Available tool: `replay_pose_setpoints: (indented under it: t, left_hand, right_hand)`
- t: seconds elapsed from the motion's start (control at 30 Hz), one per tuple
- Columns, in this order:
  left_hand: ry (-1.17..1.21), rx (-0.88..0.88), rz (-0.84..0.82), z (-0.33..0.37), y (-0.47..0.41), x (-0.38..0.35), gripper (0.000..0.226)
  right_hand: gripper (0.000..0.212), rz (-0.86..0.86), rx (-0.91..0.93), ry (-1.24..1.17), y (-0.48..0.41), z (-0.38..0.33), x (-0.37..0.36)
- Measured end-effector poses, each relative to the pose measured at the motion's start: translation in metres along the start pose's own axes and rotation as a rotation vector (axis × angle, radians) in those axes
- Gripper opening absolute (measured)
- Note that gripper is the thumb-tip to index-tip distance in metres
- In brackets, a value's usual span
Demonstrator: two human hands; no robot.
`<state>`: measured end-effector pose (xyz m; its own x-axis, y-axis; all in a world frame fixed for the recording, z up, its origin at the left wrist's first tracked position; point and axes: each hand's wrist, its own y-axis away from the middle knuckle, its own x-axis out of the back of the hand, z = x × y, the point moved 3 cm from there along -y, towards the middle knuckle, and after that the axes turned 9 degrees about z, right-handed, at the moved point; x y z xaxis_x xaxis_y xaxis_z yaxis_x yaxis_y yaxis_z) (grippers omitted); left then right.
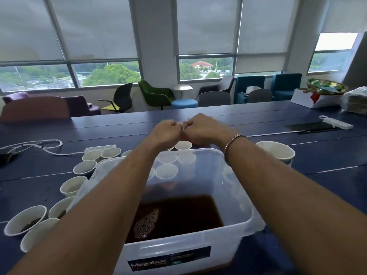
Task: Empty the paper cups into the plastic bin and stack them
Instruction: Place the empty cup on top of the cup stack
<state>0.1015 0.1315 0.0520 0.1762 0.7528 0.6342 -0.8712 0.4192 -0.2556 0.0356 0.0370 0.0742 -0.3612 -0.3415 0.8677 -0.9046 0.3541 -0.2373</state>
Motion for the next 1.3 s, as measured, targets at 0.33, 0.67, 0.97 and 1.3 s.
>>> replay_pose_setpoints:
  t: [0.33,0.67,0.97,1.3]
  left_hand:
    - [-0.178,0.029,-0.037,-0.051,-0.046,0.008,0.031]
    - [-0.196,0.000,-0.104,-0.058,-0.053,-0.003,0.031]
    - [-0.208,-0.005,-0.026,-0.038,-0.041,0.000,0.029]
    - [0.086,0.311,0.117,-0.002,-0.017,0.026,0.053]
  right_hand:
    - [0.038,-0.465,-0.112,0.337,-0.060,0.022,-0.064]
    - [0.033,-0.656,-0.062,0.476,-0.073,0.043,-0.074]
    - [0.037,-0.458,-0.175,0.165,-0.056,0.026,-0.022]
    - [0.015,-0.244,-0.029,0.083,-0.026,-0.035,0.047]
